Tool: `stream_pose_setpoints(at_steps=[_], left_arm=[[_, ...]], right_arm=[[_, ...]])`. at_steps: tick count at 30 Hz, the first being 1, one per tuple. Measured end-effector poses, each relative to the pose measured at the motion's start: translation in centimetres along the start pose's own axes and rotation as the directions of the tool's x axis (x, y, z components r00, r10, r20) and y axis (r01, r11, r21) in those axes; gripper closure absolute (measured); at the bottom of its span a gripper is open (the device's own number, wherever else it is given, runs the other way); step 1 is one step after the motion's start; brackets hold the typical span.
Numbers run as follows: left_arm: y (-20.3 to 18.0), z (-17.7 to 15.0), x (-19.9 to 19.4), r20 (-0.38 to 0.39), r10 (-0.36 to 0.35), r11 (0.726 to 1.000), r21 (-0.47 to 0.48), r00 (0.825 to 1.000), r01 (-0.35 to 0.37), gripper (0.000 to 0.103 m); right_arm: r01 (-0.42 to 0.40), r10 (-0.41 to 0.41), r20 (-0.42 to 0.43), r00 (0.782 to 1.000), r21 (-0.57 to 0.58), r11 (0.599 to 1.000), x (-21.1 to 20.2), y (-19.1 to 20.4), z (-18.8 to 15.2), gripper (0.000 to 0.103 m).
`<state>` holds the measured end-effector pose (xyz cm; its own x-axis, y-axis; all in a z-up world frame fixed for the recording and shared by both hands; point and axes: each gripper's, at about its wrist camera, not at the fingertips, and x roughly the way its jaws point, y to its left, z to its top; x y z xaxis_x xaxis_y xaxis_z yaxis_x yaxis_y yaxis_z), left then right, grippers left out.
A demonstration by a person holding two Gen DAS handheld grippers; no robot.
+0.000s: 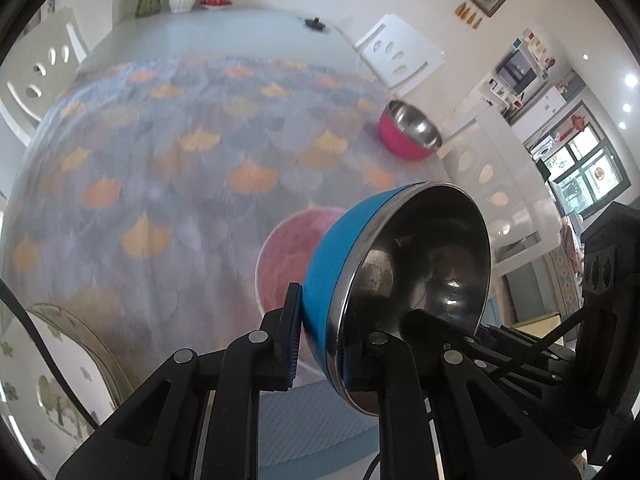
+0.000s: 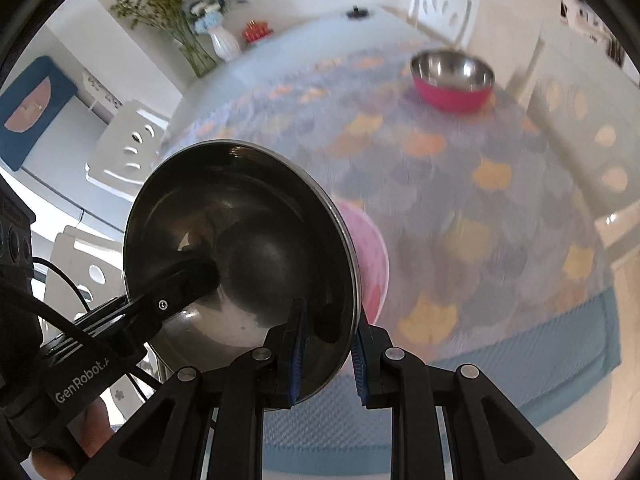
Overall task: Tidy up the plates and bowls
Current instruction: 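Carry the blue steel bowl with the left gripper into the pink bowl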
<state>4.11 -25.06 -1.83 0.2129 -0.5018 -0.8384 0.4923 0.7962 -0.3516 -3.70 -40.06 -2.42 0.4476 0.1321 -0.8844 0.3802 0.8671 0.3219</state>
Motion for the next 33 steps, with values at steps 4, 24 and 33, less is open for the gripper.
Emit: stream_pose_setpoints(at_steps=[4,24,33], left_arm=[[0.3,-0.7,1.4,-0.036,0.005,1.000,-0.002,0.999,-0.005,0.091],[1.0,0.3,4.5,-0.094,0.091,0.996,0.005,0.991,-0.091,0.068],[0.1,0.5,3.3,-0.081,0.184,0.982,0.069,0.980,-0.178,0.070]], right_arm=[[0.033,-0.033,-0.031,0.999,-0.001,0.999,1.1,0.0,-0.4,0.083],[0.097,-0.095,-0.122,0.988,0.014,0.995,3.1,-1.2,0.4,0.083],[0.072,-0.075,-0.136,0.988,-0.022,0.997,3.0,-0.4,0.6,0.083]])
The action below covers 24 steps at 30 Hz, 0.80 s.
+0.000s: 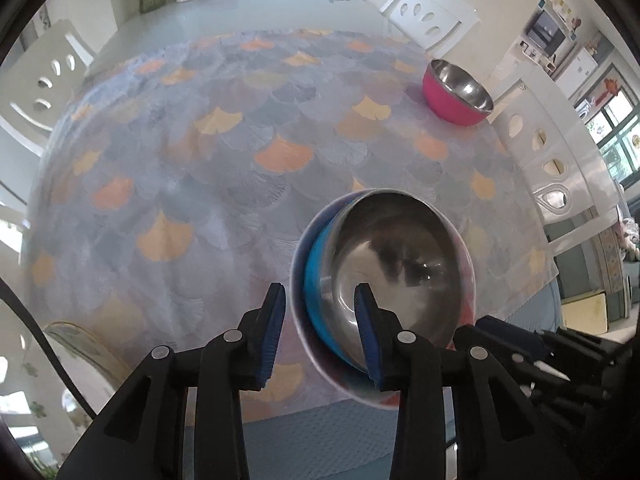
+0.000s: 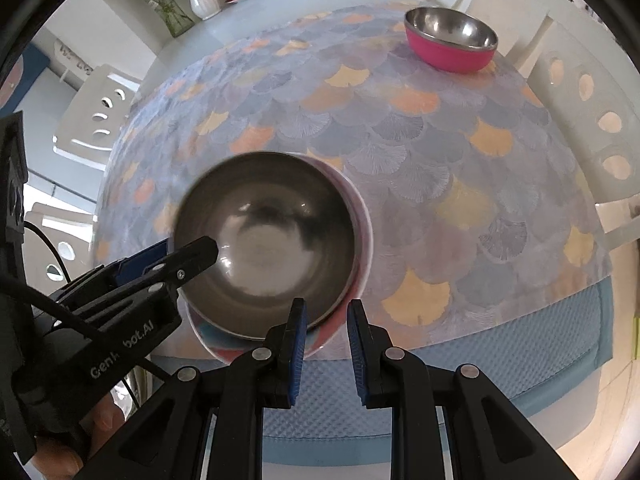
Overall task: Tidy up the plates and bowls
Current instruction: 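Carry the blue steel bowl with the left gripper into the pink bowl, then release the blue bowl and move the left gripper to the pink steel bowl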
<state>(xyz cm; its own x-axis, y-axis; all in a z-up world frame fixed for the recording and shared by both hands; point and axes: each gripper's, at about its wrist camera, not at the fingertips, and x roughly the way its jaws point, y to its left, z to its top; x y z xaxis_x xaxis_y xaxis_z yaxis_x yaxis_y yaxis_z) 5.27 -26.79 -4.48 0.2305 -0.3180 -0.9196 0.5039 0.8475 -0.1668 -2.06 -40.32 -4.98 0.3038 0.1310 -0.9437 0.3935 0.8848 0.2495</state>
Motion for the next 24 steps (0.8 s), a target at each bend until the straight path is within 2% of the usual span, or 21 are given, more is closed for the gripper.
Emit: stream_pose_setpoints(at_steps=[5,10,13,19,21,22,23,24], left_arm=[[1.4,0.1,0.9,-0.039,0.017,0.999,-0.035,0.999,-0.018,0.069],[2.1,0.0,1.4,-0.054,-0.020,0.996,-0.084,0.998,0.015,0.070],[1.7,0.6,1.0,-0.041,-0.015,0.997,-0.074,0.999,0.012,0.070],[0.4,4.6,-1.5,0.036,-0.080,0.996,-0.048,0.996,0.081,0.070],[-0.5,6.4,-2.0,0.056,-0.089,0.996,-0.021,0.994,0.090,0.070],[-1.0,7.4,-2.2,0.063,-0.093,0.996,-0.004,0.994,0.093,0.070],[-1.5,8.4,-2.3,0.067,-0.099,0.995,0.010,0.993,0.098,0.070],[-1.9,9.3,-2.2,0.070,-0.105,0.994,0.021,0.992,0.104,0.070]], right_arm=[[-0.030,0.030,0.005,1.000,0.014,0.999,-0.4,-0.4,0.6,0.083],[-0.050,0.049,0.019,0.999,0.022,0.999,-0.7,-0.7,1.2,0.083],[-0.085,0.083,0.036,0.996,0.032,0.996,-1.2,-1.2,1.7,0.083],[-0.151,0.144,0.126,0.981,0.050,0.987,-3.6,-2.9,3.7,0.083],[-0.175,0.160,0.169,0.973,0.079,0.981,-4.5,-4.1,4.7,0.078],[-0.186,0.167,0.185,0.969,0.095,0.978,-4.8,-4.7,5.1,0.066],[-0.198,0.173,0.201,0.964,0.112,0.974,-5.0,-5.3,5.5,0.048],[-0.214,0.176,0.235,0.956,0.146,0.966,-5.4,-6.4,6.1,0.042]])
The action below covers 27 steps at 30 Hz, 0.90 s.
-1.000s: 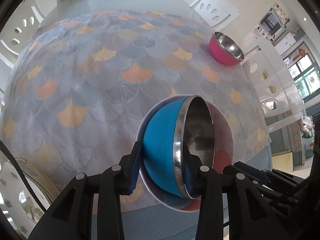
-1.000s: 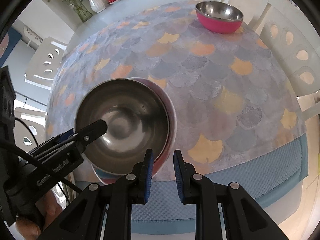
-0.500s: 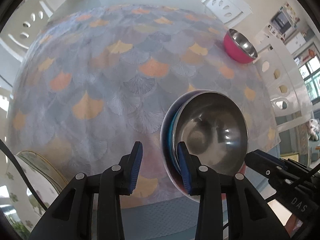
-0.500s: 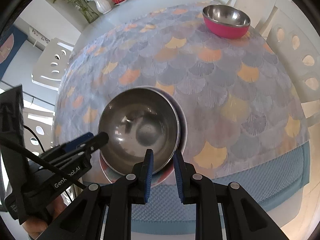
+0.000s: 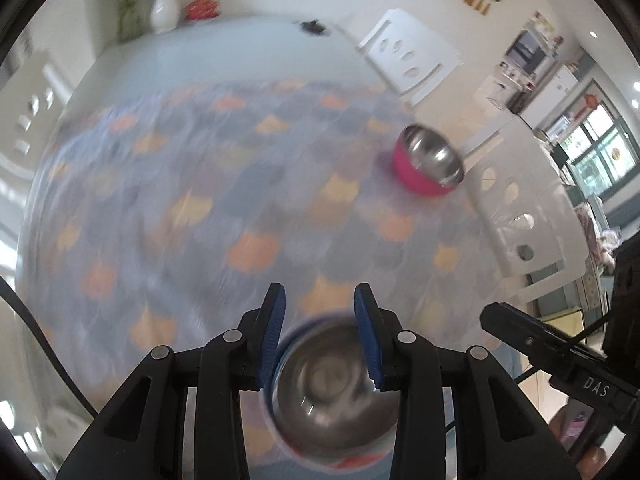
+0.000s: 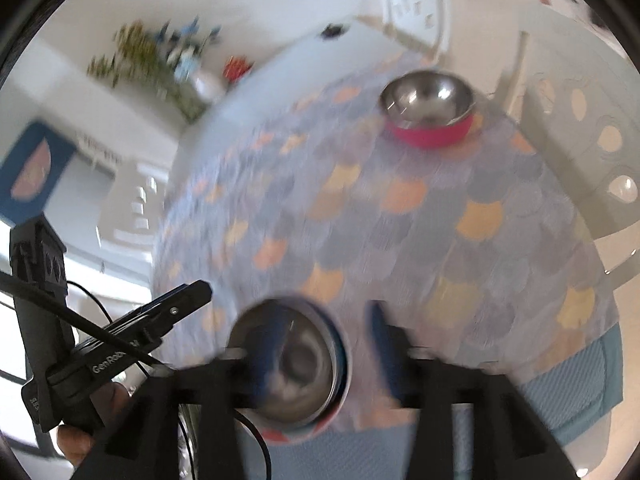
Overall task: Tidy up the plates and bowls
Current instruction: 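Release the blue bowl and move the left gripper to the pink steel bowl, then grasp the pink steel bowl rim with the left gripper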
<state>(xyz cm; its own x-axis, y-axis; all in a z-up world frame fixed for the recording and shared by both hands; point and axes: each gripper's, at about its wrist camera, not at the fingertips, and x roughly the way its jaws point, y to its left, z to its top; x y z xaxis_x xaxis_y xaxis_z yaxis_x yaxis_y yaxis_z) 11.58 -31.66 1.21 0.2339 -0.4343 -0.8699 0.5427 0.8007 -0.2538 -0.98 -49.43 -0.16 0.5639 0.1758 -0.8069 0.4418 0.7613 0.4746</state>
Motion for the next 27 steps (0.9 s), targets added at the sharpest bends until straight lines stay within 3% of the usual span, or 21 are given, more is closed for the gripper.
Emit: stream_pose_setpoints(at_steps=[2,3,5,16,21,27], left_arm=[[-0.9,2.3,0.6,0.001,-0.011,1.000,0.019,1.000,0.011,0.063],[-1.3,3.4,1.1,-0.002,-0.012,1.000,0.023,1.000,0.012,0.050],[-1.9,5.0,1.9,-0.001,-0.020,1.000,0.024,1.000,0.020,0.037],[-6.2,13.3,12.6,-0.125,-0.101,0.992,0.066,0.987,0.110,0.040],[-7.1,15.5,17.9,-0.212,-0.156,0.986,0.022,0.965,0.164,0.042],[-7.8,16.4,22.2,-0.265,-0.197,0.980,-0.023,0.944,0.198,0.052]], right_arm=[[-0.007,0.005,0.038,0.999,0.046,0.999,-0.4,-1.2,1.0,0.037],[-0.008,0.005,0.048,0.999,0.068,0.998,-0.4,-2.0,1.8,0.037],[0.002,-0.007,0.048,0.999,0.096,0.995,-0.2,-3.5,3.3,0.037],[0.089,-0.104,0.058,0.993,0.219,0.972,4.4,-10.3,12.6,0.037],[0.120,-0.133,0.039,0.990,0.244,0.962,7.7,-12.5,16.0,0.037],[0.130,-0.138,0.013,0.990,0.249,0.960,10.4,-14.3,17.4,0.037]])
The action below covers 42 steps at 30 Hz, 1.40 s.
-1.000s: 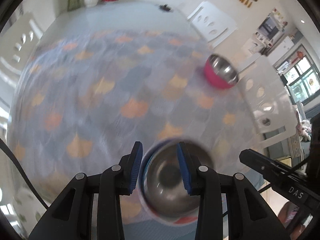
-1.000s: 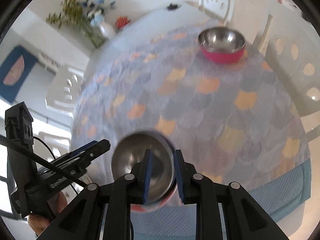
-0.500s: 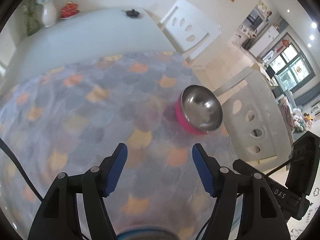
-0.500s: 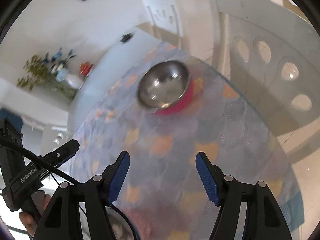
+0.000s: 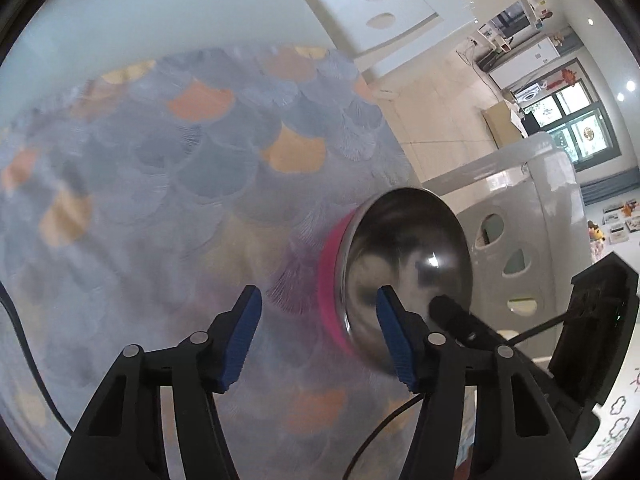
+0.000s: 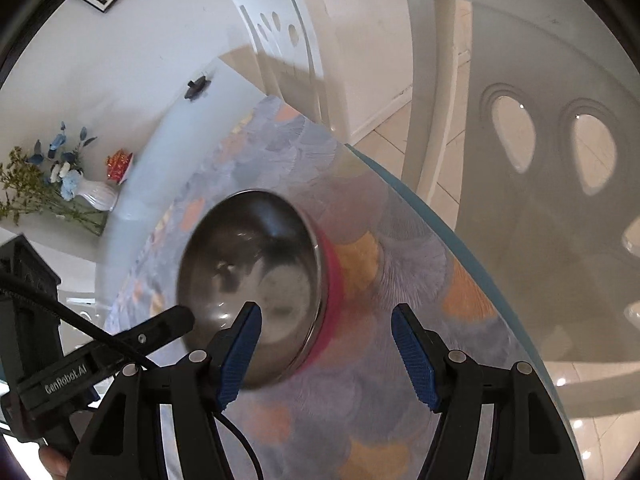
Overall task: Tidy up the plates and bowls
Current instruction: 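Grasp the pink steel bowl rim with the left gripper, then carry the pink steel bowl with the left gripper onto the blue bowl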
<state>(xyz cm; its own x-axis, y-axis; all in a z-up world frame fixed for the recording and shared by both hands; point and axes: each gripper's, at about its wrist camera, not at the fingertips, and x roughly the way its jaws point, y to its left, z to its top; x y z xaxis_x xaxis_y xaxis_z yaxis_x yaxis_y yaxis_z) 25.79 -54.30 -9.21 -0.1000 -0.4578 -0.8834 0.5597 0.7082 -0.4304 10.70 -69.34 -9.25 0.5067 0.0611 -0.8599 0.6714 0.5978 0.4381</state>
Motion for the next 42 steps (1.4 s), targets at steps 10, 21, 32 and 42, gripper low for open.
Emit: stream_pose_setpoints(at_steps=[10,21,32,42], left_arm=[[-1.4,-0.4,1.9,-0.004,0.013,0.998,0.066,1.000,-0.013,0.090],[-2.8,-2.0,-2.1,0.066,0.059,0.987,0.145,0.996,-0.068,0.090],[-5.4,-6.4,-13.6,0.282,0.097,0.969,0.192,0.955,-0.155,0.090],[-3.4,-15.0,-23.4,0.426,0.171,0.973,0.068,0.888,-0.220,0.090]], right_arm=[[0.008,-0.009,-0.037,0.999,-0.028,1.000,2.4,-0.2,-0.1,0.081],[0.024,-0.024,-0.008,1.000,-0.059,0.998,0.0,1.6,-1.6,0.081],[-0.053,0.060,0.067,0.996,-0.105,0.993,-7.6,6.6,-4.0,0.081],[-0.123,0.142,0.056,0.988,-0.260,0.958,-14.9,13.4,-10.7,0.081]])
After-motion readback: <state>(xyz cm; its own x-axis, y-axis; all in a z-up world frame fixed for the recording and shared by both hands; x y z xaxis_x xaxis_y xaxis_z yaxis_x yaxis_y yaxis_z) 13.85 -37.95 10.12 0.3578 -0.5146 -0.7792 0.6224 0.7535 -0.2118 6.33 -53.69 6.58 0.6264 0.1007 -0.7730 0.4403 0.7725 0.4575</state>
